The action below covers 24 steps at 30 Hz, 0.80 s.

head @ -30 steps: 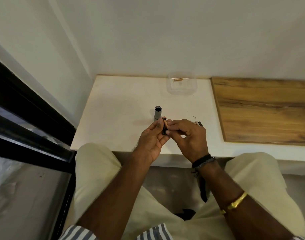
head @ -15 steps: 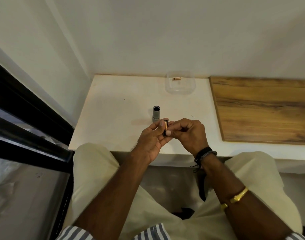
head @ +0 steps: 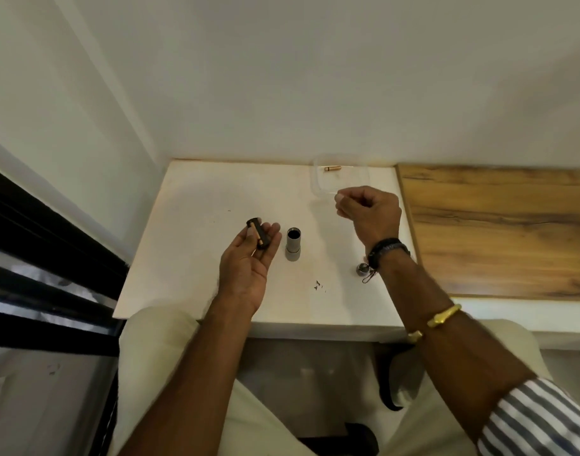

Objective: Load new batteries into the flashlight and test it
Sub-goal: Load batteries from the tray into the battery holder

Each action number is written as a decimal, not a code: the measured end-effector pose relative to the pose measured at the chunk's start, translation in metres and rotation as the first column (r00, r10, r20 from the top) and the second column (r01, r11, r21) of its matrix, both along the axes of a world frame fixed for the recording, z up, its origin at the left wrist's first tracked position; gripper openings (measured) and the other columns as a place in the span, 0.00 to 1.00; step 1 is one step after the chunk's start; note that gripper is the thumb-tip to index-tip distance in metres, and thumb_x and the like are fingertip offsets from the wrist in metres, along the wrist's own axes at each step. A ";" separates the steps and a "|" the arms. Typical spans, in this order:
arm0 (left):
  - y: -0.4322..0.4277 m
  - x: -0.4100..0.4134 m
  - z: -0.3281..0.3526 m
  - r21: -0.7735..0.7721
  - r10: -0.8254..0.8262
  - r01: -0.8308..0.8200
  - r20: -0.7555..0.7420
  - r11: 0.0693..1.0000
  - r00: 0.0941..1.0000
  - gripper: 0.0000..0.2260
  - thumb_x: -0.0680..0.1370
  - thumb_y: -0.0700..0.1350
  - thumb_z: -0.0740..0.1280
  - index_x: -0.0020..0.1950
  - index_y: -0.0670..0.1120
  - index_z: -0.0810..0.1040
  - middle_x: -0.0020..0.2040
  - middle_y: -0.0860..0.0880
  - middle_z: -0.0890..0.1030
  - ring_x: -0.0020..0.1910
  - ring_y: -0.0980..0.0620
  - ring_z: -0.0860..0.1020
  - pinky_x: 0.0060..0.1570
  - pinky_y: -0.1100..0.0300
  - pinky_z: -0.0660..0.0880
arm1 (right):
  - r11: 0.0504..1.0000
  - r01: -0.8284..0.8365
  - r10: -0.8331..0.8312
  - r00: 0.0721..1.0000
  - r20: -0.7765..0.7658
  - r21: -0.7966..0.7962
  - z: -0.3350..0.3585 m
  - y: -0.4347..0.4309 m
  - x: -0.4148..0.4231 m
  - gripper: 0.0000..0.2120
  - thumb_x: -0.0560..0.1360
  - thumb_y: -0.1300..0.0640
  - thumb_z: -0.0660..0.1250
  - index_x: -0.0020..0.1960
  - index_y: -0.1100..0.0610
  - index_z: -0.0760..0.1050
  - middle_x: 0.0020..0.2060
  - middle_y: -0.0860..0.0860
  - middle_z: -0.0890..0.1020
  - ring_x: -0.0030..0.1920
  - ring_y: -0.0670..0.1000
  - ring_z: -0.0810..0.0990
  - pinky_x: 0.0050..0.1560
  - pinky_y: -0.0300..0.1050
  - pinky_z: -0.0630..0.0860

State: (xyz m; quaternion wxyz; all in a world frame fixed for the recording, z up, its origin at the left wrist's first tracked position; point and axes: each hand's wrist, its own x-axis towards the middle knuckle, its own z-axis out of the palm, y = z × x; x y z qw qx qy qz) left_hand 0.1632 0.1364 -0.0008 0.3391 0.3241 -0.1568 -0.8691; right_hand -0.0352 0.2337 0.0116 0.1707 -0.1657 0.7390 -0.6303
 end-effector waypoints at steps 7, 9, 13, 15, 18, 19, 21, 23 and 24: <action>-0.017 -0.012 -0.015 -0.056 -0.013 0.021 0.135 0.998 0.991 0.14 0.83 0.39 0.62 0.68 0.37 0.74 0.55 0.38 0.85 0.54 0.44 0.85 0.48 0.56 0.83 | 0.959 0.020 0.053 0.967 -0.248 0.284 -0.018 -0.069 -0.072 0.05 0.73 0.61 0.76 0.48 0.55 0.87 0.42 0.50 0.88 0.45 0.51 0.87 0.57 0.47 0.83; -0.020 -0.014 -0.018 -0.040 -0.033 0.039 0.136 0.998 0.990 0.13 0.83 0.39 0.62 0.67 0.39 0.75 0.57 0.37 0.84 0.56 0.42 0.84 0.50 0.55 0.83 | 0.913 0.018 0.116 0.946 -0.302 0.408 -0.026 -0.090 -0.094 0.07 0.74 0.61 0.75 0.51 0.56 0.87 0.47 0.53 0.88 0.50 0.53 0.86 0.59 0.44 0.81; -0.020 -0.017 -0.021 -0.009 -0.084 0.086 0.144 0.996 0.986 0.13 0.81 0.41 0.64 0.65 0.40 0.77 0.58 0.36 0.83 0.59 0.41 0.83 0.53 0.53 0.82 | 0.790 0.003 0.225 0.929 -0.295 0.613 -0.046 -0.121 -0.121 0.12 0.76 0.62 0.71 0.58 0.54 0.84 0.60 0.57 0.83 0.59 0.59 0.82 0.62 0.48 0.79; -0.017 -0.017 -0.019 -0.013 -0.101 0.104 0.149 0.995 0.984 0.15 0.79 0.42 0.65 0.65 0.40 0.77 0.58 0.36 0.83 0.59 0.41 0.83 0.54 0.52 0.82 | 0.733 0.004 0.287 0.904 -0.315 0.680 -0.050 -0.128 -0.125 0.12 0.77 0.61 0.68 0.59 0.56 0.83 0.59 0.59 0.82 0.58 0.62 0.82 0.61 0.52 0.80; -0.019 -0.017 -0.022 -0.012 -0.093 0.096 0.149 0.995 0.985 0.14 0.81 0.41 0.63 0.66 0.40 0.77 0.58 0.36 0.83 0.59 0.41 0.83 0.53 0.53 0.82 | 0.644 0.024 0.404 0.838 -0.367 0.765 -0.057 -0.136 -0.128 0.13 0.77 0.63 0.65 0.58 0.58 0.84 0.55 0.61 0.84 0.56 0.64 0.83 0.59 0.53 0.81; -0.020 -0.017 -0.022 -0.010 -0.090 0.093 0.149 0.996 0.985 0.14 0.81 0.41 0.63 0.65 0.40 0.77 0.58 0.36 0.83 0.58 0.41 0.83 0.52 0.53 0.82 | 0.632 0.041 0.416 0.824 -0.384 0.774 -0.059 -0.137 -0.129 0.13 0.77 0.64 0.64 0.58 0.58 0.84 0.55 0.60 0.84 0.55 0.64 0.83 0.58 0.53 0.80; -0.020 -0.017 -0.023 -0.008 -0.084 0.086 0.147 0.996 0.986 0.15 0.79 0.42 0.64 0.65 0.39 0.77 0.58 0.36 0.84 0.58 0.41 0.83 0.51 0.54 0.83 | 0.623 0.066 0.424 0.809 -0.407 0.780 -0.061 -0.138 -0.128 0.13 0.77 0.65 0.64 0.55 0.57 0.85 0.54 0.59 0.84 0.54 0.63 0.83 0.56 0.52 0.81; -0.020 -0.017 -0.023 -0.013 -0.083 0.086 0.135 0.996 0.987 0.16 0.77 0.42 0.66 0.64 0.39 0.77 0.58 0.36 0.84 0.58 0.41 0.83 0.51 0.54 0.83 | 0.627 0.072 0.412 0.814 -0.409 0.776 -0.060 -0.137 -0.126 0.13 0.77 0.64 0.64 0.54 0.55 0.85 0.53 0.58 0.84 0.53 0.62 0.83 0.54 0.50 0.81; -0.020 -0.016 -0.023 -0.016 -0.083 0.086 0.127 0.996 0.988 0.17 0.77 0.42 0.66 0.64 0.39 0.77 0.58 0.36 0.83 0.58 0.41 0.83 0.51 0.54 0.83 | 0.632 0.072 0.399 0.823 -0.404 0.771 -0.059 -0.136 -0.125 0.13 0.77 0.64 0.64 0.54 0.53 0.85 0.54 0.57 0.84 0.53 0.61 0.83 0.53 0.50 0.81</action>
